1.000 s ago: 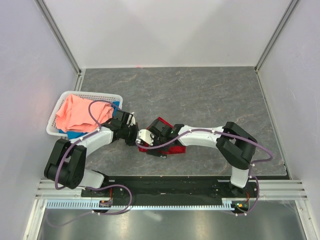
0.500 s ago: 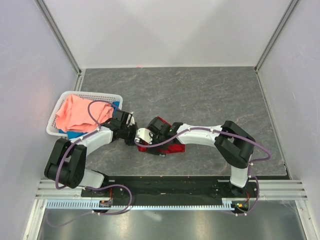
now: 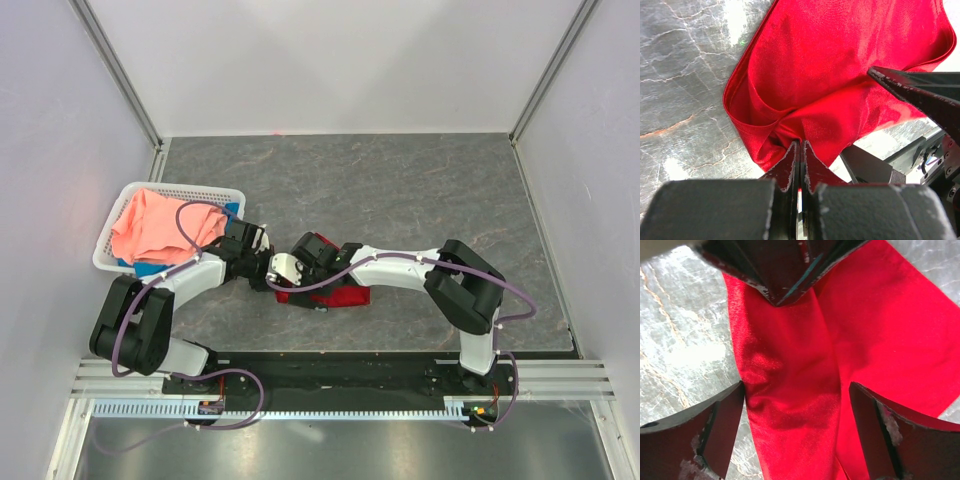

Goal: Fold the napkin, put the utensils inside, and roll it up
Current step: Roll the napkin with the utensil

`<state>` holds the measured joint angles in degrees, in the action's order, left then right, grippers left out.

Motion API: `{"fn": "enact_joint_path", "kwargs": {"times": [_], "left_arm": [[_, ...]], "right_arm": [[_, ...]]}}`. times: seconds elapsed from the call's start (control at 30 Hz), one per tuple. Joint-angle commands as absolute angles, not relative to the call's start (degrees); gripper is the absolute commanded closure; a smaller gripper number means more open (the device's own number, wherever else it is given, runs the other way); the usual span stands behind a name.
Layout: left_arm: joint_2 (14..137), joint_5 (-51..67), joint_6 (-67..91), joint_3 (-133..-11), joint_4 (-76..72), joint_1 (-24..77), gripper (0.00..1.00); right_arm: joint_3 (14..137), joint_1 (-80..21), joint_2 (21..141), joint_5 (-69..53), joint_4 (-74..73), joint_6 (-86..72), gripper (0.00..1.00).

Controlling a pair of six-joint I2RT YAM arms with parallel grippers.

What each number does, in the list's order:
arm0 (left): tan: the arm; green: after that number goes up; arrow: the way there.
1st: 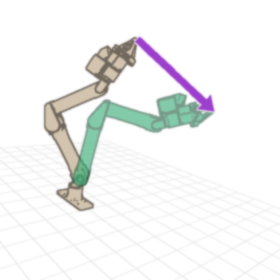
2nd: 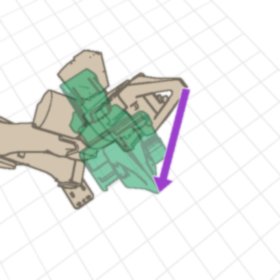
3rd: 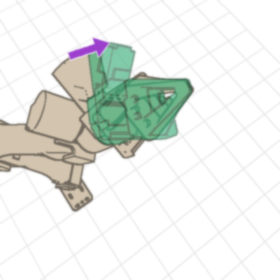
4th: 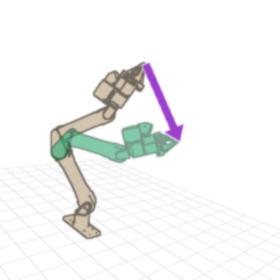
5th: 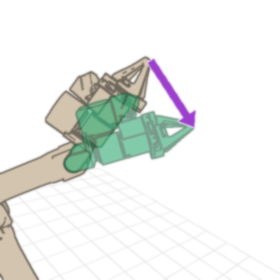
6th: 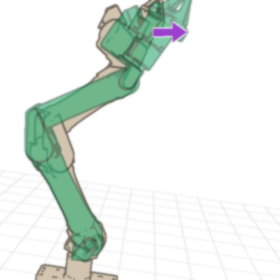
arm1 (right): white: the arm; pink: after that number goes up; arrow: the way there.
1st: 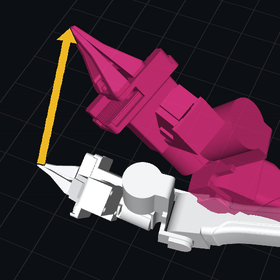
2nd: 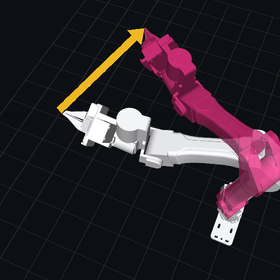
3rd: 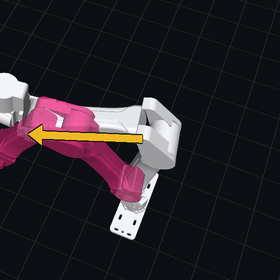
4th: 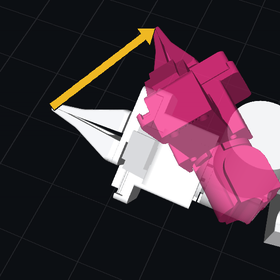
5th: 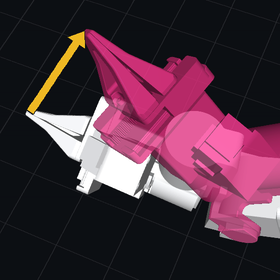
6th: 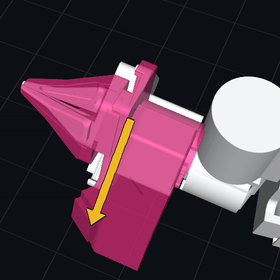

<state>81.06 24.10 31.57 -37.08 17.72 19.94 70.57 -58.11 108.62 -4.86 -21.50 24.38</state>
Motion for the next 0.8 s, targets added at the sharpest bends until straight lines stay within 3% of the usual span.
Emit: {"fn": "enact_joint_path", "kwargs": {"times": [0.0,0.1,0.17,0.3,0.4,0.43,0.53,0.77], "left_arm": [[81.2,24.8,30.2,-36.6,17.6,19.4,0.98],[81.2,24.8,30.2,-36.6,17.5,19.2,0.98],[81.1,24.6,30.1,-36.7,17.5,19.2,0.98],[80.5,23.3,30.3,-37.3,17.5,19.1,0.95],[79.3,22.3,30.1,-37.9,17.8,19.0,0.74],[78.8,22.0,30.0,-38.0,17.8,19.0,0.63],[76.0,19.8,29.6,-38.1,18.7,19.0,0.48],[68.9,15.9,29.8,-35.4,19.9,18.9,0.29]], "right_arm": [[71.0,-58.1,110.2,-7.9,-21.3,24.7,0.08],[70.3,-57.7,110.7,-10.0,-21.8,24.3,0.15],[70.4,-57.0,111.5,-11.5,-23.1,23.8,0.29],[70.4,-56.1,111.6,-14.4,-25.1,22.5,0.42],[71.1,-55.2,112.4,-16.8,-27.9,20.7,0.46],[71.2,-54.9,112.7,-18.0,-28.6,19.3,0.47],[72.2,-53.5,113.9,-20.8,-31.4,16.3,0.54],[73.1,-51.2,114.9,-29.9,-36.5,11.7,0.58]]}}
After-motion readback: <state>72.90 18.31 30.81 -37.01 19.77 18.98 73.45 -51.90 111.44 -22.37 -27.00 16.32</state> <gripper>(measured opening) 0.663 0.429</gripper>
